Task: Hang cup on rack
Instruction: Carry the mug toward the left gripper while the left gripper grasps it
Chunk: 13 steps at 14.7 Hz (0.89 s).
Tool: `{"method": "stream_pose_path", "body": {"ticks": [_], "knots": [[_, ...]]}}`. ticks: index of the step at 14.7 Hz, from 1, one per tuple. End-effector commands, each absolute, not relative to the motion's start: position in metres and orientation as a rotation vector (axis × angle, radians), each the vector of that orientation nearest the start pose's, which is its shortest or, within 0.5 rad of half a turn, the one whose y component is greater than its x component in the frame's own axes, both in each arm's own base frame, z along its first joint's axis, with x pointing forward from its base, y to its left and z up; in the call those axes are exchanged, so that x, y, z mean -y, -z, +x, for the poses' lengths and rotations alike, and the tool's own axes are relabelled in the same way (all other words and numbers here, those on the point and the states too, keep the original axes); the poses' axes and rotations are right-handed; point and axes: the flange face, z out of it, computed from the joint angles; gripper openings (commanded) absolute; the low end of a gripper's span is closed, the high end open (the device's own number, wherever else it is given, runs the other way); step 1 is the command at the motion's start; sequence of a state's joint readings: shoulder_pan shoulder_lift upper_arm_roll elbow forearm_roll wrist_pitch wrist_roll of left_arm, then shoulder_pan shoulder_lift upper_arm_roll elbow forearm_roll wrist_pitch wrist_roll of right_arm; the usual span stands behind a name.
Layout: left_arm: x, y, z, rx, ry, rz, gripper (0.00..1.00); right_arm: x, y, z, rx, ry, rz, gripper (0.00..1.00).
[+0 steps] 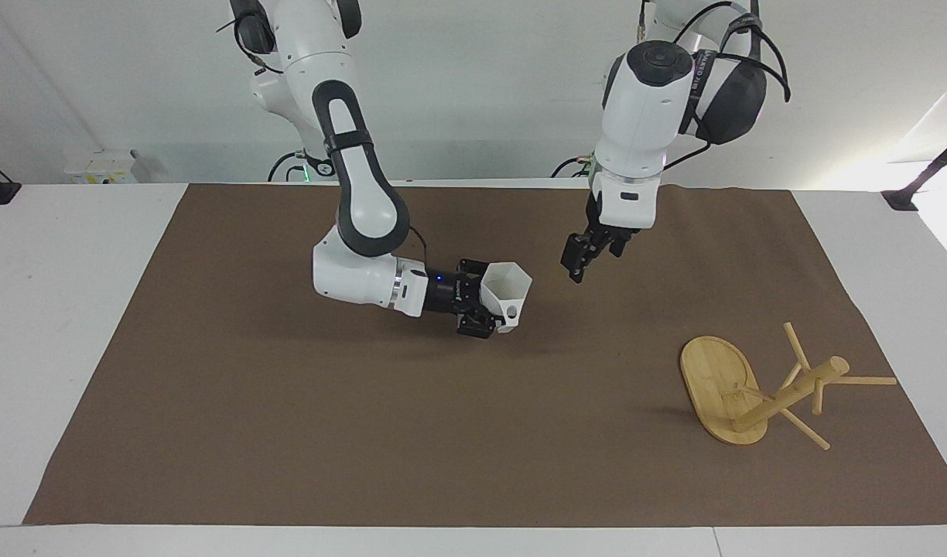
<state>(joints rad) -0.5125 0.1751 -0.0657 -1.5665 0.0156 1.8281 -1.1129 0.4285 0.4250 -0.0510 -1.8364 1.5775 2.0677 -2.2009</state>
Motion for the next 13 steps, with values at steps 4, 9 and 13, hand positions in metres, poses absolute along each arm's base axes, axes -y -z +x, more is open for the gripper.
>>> {"method": "stream_pose_path", "body": {"ticks": [4, 9, 13], "knots": [[0.377, -0.534, 0.511, 0.905, 0.059, -3.130, 1.00, -0.283, -0.328, 0.584, 1.404, 1.070, -1.481, 0.34], [0.402, -0.504, 0.509, 0.888, 0.069, -3.155, 0.99, -0.282, -0.329, 0.584, 1.402, 1.072, -1.483, 0.34], [0.405, -0.495, 0.502, 0.919, -0.030, -3.175, 0.40, -0.282, -0.329, 0.584, 1.401, 1.073, -1.485, 0.34]]}}
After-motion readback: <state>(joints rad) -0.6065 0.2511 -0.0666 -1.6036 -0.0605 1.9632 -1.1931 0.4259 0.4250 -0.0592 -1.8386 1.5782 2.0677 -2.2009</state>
